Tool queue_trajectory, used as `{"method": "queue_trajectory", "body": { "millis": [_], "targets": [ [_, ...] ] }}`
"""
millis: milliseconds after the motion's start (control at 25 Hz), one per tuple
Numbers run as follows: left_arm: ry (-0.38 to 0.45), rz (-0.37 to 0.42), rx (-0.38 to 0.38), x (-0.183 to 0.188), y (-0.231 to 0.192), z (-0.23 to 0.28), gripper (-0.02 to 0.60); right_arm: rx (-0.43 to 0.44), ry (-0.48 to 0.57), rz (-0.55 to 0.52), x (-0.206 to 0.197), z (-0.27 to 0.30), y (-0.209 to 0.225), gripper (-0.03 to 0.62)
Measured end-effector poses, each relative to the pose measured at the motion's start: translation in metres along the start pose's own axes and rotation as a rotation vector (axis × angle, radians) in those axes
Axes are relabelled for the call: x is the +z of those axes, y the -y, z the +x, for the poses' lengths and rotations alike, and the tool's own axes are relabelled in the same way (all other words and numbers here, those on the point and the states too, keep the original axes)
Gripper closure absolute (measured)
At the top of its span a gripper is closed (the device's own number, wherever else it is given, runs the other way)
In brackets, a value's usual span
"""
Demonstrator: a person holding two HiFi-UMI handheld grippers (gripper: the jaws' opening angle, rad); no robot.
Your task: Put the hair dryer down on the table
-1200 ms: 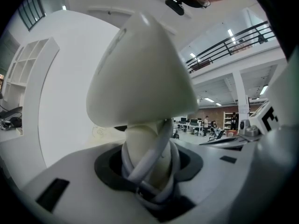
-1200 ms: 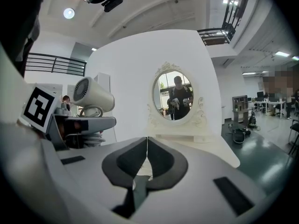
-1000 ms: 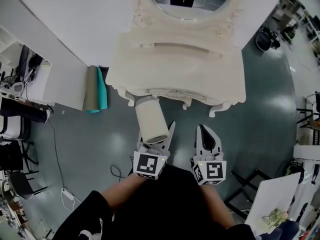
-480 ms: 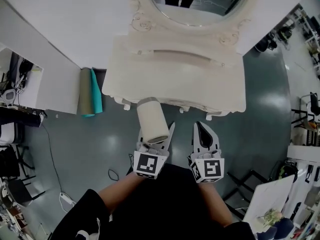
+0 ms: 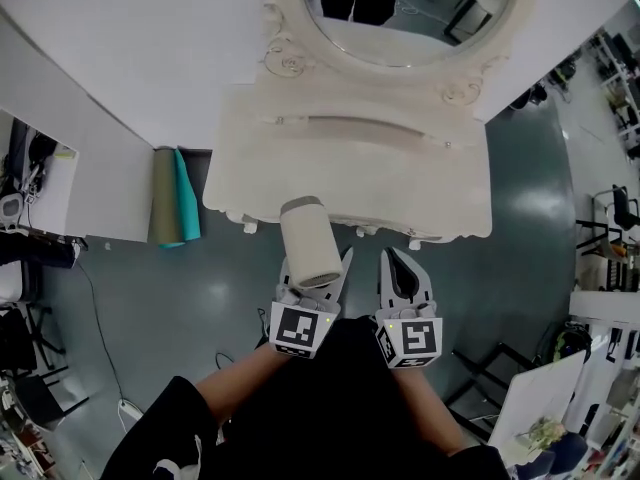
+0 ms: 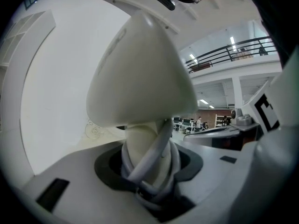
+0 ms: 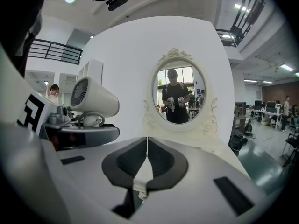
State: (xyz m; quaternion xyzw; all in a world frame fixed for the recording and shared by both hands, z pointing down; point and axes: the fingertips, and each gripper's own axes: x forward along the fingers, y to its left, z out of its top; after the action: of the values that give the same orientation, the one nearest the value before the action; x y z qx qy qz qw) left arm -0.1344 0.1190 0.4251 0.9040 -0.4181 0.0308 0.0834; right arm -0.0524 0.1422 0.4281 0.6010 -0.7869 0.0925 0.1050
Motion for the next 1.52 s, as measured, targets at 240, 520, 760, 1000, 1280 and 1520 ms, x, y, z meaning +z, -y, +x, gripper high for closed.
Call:
{"method": "queue_trajectory", "body": {
  "millis": [240,520,760,1000,1280,1520],
  "targets": [
    [0.009,-0.027,0.025,0.004,-0.012,-0.002,0.405,-0.054,-0.011,-0.004,0.000,-0.002,0.022,0.576],
    [-0.005,-0.029,0.060,0.003,-0.020,-0.008,0.405,-0.043,-0.019,0.009,-0.004,0.002,0.023,0.576],
    [-0.024,-0.020,0.098,-0.002,-0.023,0.001,0.405,-0.014,-0.019,0.045,-0.012,0.019,0.037,0.576],
    [-0.046,-0.003,0.128,0.002,-0.030,0.025,0.405,0.029,-0.001,0.069,0.000,0.050,0.052,0.576],
    [-0.084,-0.004,0.141,0.000,-0.040,0.068,0.405,0.038,0.005,0.121,0.008,0.082,0.084,0.576],
    [-0.110,-0.012,0.148,-0.004,-0.045,0.102,0.405,0.044,0.005,0.117,0.008,0.104,0.108,0.576]
  ]
}}
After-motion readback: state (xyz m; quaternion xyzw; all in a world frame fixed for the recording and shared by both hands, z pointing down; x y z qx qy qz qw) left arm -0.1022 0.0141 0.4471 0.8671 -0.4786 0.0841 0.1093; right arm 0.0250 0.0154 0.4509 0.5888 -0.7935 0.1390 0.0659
